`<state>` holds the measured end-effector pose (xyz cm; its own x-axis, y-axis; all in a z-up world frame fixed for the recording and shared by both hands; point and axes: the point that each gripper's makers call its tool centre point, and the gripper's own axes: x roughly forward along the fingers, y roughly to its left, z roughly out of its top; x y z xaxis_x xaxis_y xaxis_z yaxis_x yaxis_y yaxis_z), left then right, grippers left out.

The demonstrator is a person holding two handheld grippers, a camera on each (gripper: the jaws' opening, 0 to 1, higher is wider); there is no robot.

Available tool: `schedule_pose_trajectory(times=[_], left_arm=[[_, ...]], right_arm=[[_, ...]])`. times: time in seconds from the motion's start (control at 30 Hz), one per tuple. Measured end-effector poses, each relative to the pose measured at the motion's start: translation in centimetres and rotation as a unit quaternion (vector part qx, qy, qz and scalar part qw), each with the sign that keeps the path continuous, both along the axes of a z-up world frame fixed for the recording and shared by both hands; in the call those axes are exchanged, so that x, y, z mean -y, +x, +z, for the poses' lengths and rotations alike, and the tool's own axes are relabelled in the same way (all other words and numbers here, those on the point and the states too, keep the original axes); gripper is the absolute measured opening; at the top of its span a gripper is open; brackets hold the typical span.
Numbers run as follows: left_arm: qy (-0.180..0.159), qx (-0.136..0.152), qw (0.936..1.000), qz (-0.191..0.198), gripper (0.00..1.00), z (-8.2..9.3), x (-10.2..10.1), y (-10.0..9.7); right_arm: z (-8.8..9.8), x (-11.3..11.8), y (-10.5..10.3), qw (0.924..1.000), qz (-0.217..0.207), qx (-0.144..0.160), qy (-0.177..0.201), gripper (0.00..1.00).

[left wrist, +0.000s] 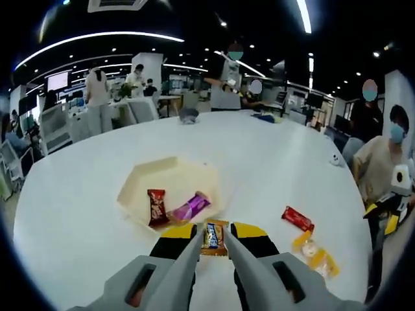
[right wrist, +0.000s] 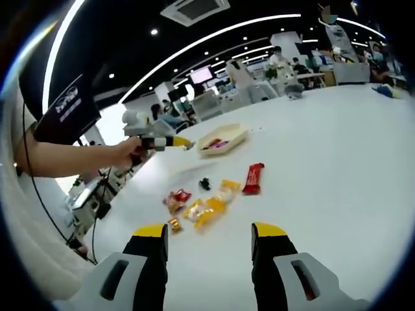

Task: Place the target food into the container with the food tongs after gripping and lifting it, then release it inside without dropping or visibly crushing the food.

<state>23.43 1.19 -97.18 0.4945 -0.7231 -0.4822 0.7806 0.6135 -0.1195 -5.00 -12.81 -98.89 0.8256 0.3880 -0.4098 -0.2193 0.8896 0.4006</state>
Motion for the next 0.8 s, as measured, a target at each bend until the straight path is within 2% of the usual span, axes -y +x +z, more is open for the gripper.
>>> schedule_pose_trajectory(times=[0.37,0.8], left_arm=[[0.001,0.004,0.9999,-0.014,0.19,0.2,2.8,2.0],[0.011,-0.003,0.9995,-0.028,0.19,-1.1,5.6,3.8]], right_arm=[[-0.4,2.0,-1.4,0.9996,-0.025,-0.011,-0.004,0.52],[-0.8,3.6,-1.4,0.9986,-0.049,-0.021,0.000,0.52]])
